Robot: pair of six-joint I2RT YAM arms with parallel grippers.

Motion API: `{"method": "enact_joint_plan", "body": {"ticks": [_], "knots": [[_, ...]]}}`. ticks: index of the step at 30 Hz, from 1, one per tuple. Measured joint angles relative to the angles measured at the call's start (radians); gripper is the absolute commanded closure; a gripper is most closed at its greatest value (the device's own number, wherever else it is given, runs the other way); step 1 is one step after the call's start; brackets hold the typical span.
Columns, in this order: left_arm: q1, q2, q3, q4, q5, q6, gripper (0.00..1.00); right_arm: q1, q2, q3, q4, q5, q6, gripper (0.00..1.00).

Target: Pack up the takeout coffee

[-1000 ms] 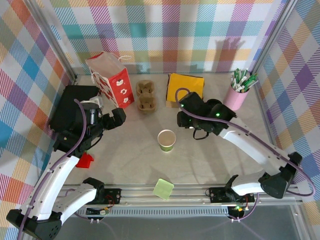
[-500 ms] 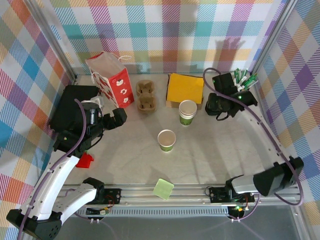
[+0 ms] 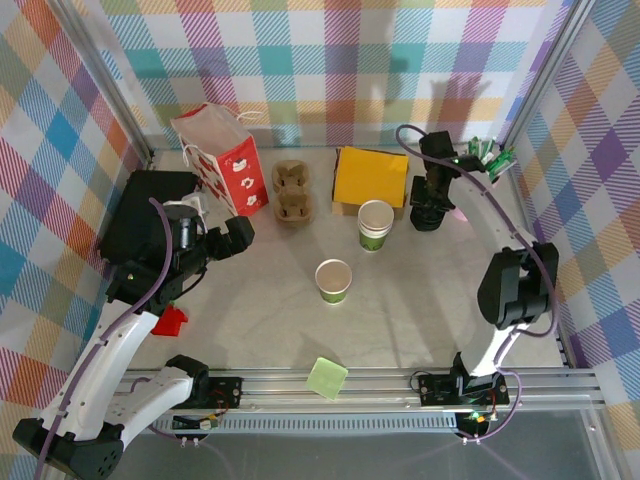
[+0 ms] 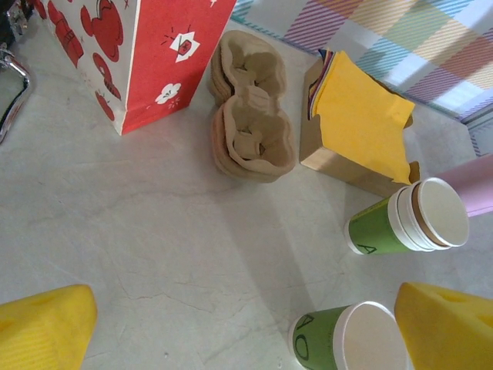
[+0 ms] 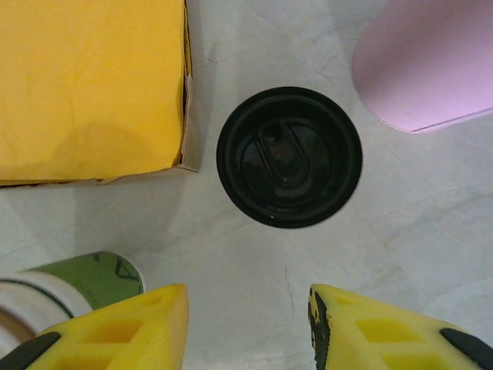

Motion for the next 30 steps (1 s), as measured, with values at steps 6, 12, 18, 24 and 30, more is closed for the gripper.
{"method": "enact_joint_plan", "body": {"ticks": [6,12,18,24,30], "knots": [[0.000,0.000,0.000,0.000,0.003,0.000,0.02,-0.008,0.103,0.033,0.011,-0.016,-0.021,0.53],[0.000,0.000,0.000,0.000,0.003,0.000,0.02,-0.033,0.191,0.086,0.002,-0.032,-0.032,0.51],[0.000,0.000,0.000,0.000,0.003,0.000,0.02,-0.052,0.262,0.147,-0.015,-0.055,-0.057,0.46],[0.000,0.000,0.000,0.000,0.003,-0.007,0.02,-0.055,0.301,0.178,-0.031,-0.076,-0.079,0.46],[0.000,0.001,0.000,0.000,0.003,-0.011,0.02,-0.055,0.356,0.219,-0.045,-0.076,-0.098,0.51]]}}
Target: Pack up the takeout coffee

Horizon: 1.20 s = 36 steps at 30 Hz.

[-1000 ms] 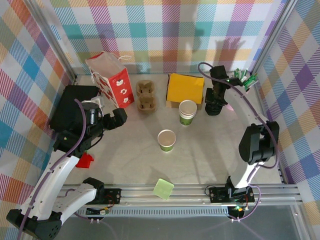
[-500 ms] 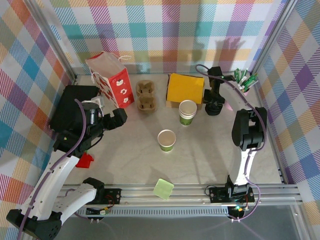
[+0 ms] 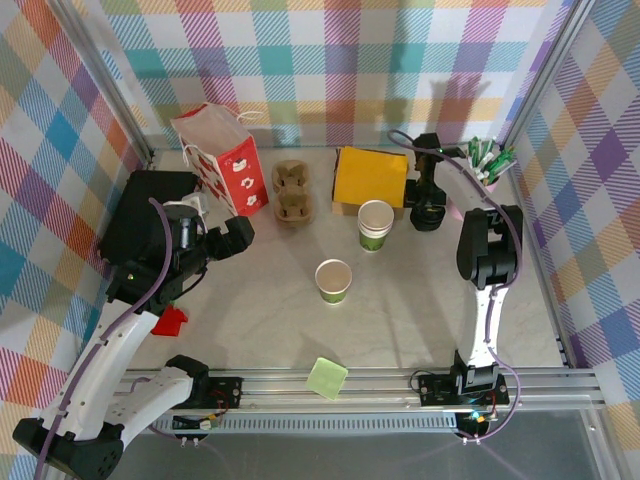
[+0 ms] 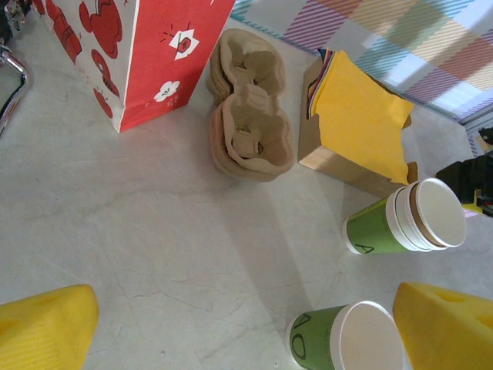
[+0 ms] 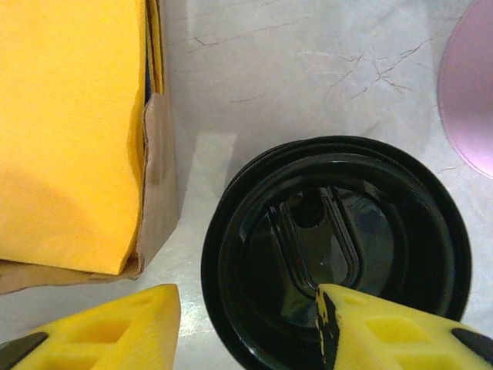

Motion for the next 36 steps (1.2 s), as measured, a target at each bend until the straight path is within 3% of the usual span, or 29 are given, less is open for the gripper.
{"method": "enact_joint_plan", "body": {"ticks": [22,36], "knots": [[0.000,0.002,-0.013,0.000,-0.004,-0.004,0.02,0.000,0.046,0.024,-0.036,0.007,-0.021,0.66],[0.000,0.002,-0.013,0.000,-0.004,-0.004,0.02,0.000,0.046,0.029,-0.045,0.008,-0.022,0.84]]}}
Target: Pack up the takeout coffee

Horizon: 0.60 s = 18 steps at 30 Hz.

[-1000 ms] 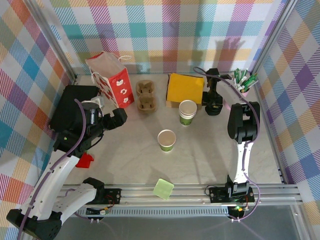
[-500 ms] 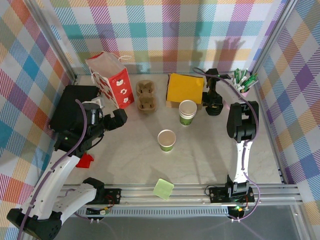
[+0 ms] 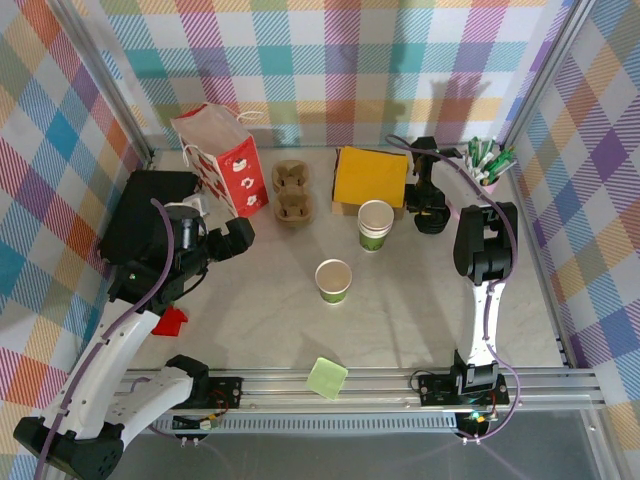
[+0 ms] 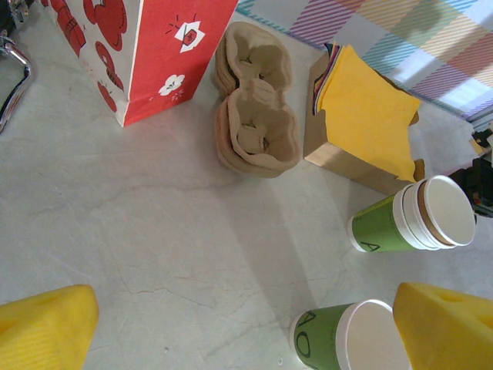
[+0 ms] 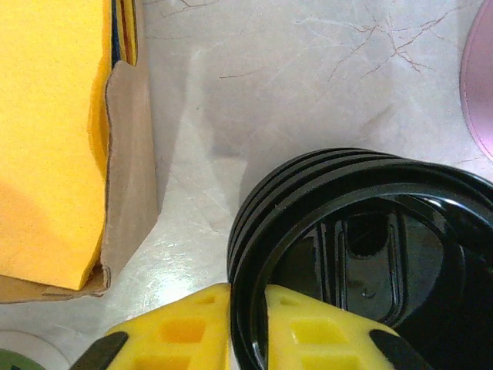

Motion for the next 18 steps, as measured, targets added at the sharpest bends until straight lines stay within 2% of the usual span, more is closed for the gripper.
{"method": "enact_joint_plan", "body": {"ticks": [10,18], "knots": [[0.000,-0.005,0.000,0.000,0.000,0.000,0.02,0.000,-0.010,0.001,-0.017,-0.015,0.007,0.85],[0.000,-0.005,0.000,0.000,0.000,0.000,0.02,0.000,-0.076,0.000,-0.015,-0.022,0.023,0.82]]}}
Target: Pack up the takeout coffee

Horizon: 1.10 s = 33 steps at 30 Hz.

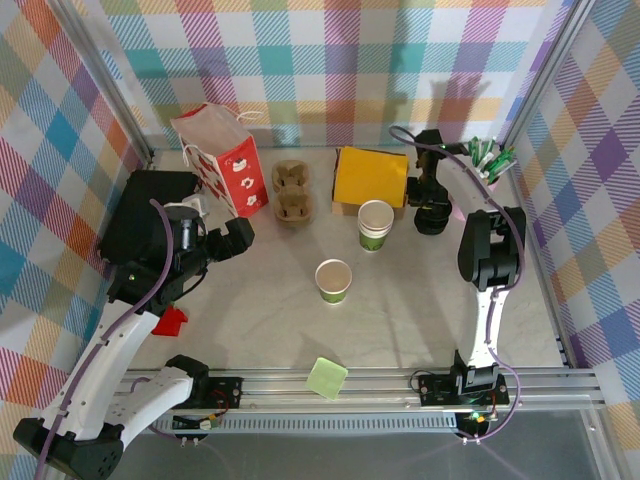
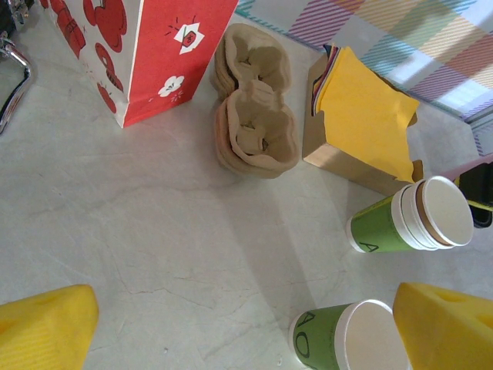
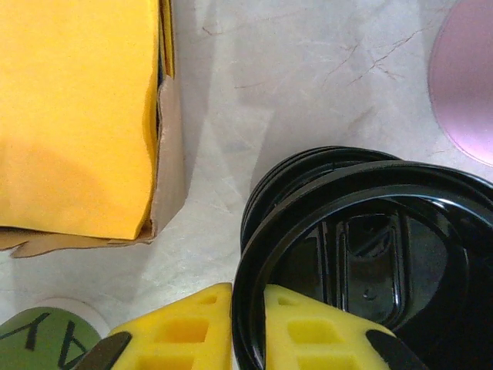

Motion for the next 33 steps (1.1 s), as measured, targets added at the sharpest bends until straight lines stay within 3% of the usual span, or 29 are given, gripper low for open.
{"method": "enact_joint_plan", "body": {"ticks": [33], "knots": [[0.000,-0.008,0.000,0.000,0.000,0.000,0.02,0.000,0.061,-0.006,0.011,0.050,0.026,0.74]]}}
